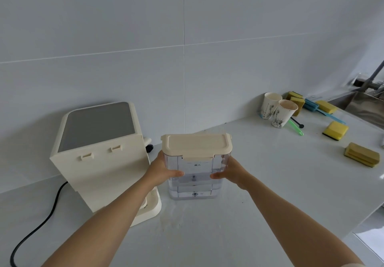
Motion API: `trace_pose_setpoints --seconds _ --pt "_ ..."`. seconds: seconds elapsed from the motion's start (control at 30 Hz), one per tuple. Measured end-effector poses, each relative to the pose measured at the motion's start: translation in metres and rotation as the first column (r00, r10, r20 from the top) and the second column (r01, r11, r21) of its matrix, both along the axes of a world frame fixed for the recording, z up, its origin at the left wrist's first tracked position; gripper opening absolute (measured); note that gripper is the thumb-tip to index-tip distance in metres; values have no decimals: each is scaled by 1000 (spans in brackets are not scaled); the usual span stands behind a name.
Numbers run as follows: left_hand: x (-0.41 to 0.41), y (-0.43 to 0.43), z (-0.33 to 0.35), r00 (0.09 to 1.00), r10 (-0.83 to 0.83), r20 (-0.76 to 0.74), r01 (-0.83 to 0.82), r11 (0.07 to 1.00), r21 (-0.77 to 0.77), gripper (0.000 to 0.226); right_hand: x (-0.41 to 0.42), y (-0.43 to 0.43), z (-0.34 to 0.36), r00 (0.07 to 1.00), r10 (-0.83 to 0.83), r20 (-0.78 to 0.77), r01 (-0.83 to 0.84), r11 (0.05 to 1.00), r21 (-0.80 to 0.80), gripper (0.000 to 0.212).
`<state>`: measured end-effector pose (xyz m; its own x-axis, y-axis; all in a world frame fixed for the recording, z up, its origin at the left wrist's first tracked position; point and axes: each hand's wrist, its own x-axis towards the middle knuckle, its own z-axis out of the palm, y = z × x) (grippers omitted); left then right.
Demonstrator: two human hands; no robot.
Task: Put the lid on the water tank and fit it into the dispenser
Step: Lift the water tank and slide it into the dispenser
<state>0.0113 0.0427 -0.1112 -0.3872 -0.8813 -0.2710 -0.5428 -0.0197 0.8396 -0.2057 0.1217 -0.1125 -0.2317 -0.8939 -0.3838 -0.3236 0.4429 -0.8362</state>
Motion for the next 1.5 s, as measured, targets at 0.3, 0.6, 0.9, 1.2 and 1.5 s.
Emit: trace_pose_setpoints --seconds 0.3,0.6,0.9,1.2,1.5 --pt "25 16 14 998 -45 -35 44 998 -36 108 12 9 15 997 75 -32 -75 997 -13 89" --pt "63 37 40 995 77 -62 -82 992 -95 76 41 11 43 985 158 -73 -163 983 -78 70" --pt "120 55 61 967 244 -76 -252 959 -128 75 93 -2 62 959 271 -86 -280 953 -119 77" --pt "163 59 85 941 332 -61 -338 930 -148 62 143 -26 76 932 349 -99 -361 920 -155 72" --pt "183 49 83 927 361 -104 -373 919 -128 60 167 -42 72 940 341 -17 -340 931 -129 85"
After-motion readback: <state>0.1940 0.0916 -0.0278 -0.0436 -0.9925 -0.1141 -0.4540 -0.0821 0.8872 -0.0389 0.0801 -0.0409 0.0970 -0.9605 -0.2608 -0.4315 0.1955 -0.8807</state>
